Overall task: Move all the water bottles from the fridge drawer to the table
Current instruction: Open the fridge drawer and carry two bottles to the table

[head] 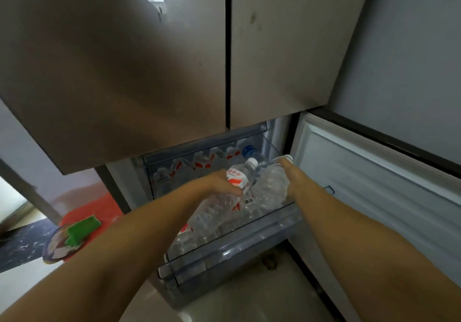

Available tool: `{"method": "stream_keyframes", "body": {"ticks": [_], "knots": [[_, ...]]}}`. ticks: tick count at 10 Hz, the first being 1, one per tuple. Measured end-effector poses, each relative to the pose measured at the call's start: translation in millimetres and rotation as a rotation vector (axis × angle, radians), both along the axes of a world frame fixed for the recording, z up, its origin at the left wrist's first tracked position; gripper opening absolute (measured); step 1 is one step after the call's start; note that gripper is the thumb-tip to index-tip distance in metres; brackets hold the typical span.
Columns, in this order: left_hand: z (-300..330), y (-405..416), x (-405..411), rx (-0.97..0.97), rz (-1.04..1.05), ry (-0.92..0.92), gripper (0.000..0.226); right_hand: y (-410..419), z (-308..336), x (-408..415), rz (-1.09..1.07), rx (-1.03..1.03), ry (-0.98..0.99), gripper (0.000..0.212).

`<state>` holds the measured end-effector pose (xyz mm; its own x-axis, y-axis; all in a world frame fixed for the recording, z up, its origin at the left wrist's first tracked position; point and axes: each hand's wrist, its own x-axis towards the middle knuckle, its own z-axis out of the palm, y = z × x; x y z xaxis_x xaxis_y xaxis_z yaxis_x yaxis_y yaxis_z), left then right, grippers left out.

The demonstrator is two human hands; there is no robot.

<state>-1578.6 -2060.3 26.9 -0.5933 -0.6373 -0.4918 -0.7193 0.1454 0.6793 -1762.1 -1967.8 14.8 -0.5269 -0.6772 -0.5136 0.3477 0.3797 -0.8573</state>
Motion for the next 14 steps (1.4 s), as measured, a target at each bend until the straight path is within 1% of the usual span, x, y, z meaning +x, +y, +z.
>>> {"method": "stream_keyframes", "body": {"ticks": [1,2,3,4,5,6,7,8,9,10,12,14], "knots": [[17,14,-17,0.012,-0.003,0.085,0.068,19,26,-15,0.054,-0.106,-0.034,0.036],[28,38,-34,0.017,0.062,0.206,0.07,54,52,-24,0.049,-0.069,-0.108,0.043],[36,66,-54,0.003,0.148,0.289,0.058,87,64,-32,0.09,-0.096,-0.124,0.053],[38,98,-75,0.008,0.149,0.379,0.052,128,60,-48,0.007,-0.138,0.203,0.05],[29,132,-91,-0.041,0.125,0.43,0.058,168,52,-55,-0.007,-0.079,0.624,0.061],[9,160,-103,-0.105,0.107,0.419,0.075,213,38,-59,-0.058,-0.03,0.766,0.061],[-5,190,-113,-0.089,0.047,0.439,0.065,256,21,-61,-0.097,0.012,0.784,0.061],[-22,211,-124,-0.08,-0.063,0.443,0.064,289,2,-59,-0.142,0.077,0.8,0.06],[-31,226,-132,-0.085,-0.209,0.404,0.059,318,-14,-47,-0.24,0.147,0.797,0.061],[-35,238,-133,-0.112,-0.287,0.389,0.06,339,-24,-33,-0.326,0.18,0.784,0.061],[-36,270,-144,-0.143,-0.531,0.372,0.057,392,-38,-6,-0.573,0.24,0.739,0.06],[-35,350,-171,-0.076,-0.747,0.394,0.063,483,-36,13,-0.84,0.334,0.721,0.067]]}}
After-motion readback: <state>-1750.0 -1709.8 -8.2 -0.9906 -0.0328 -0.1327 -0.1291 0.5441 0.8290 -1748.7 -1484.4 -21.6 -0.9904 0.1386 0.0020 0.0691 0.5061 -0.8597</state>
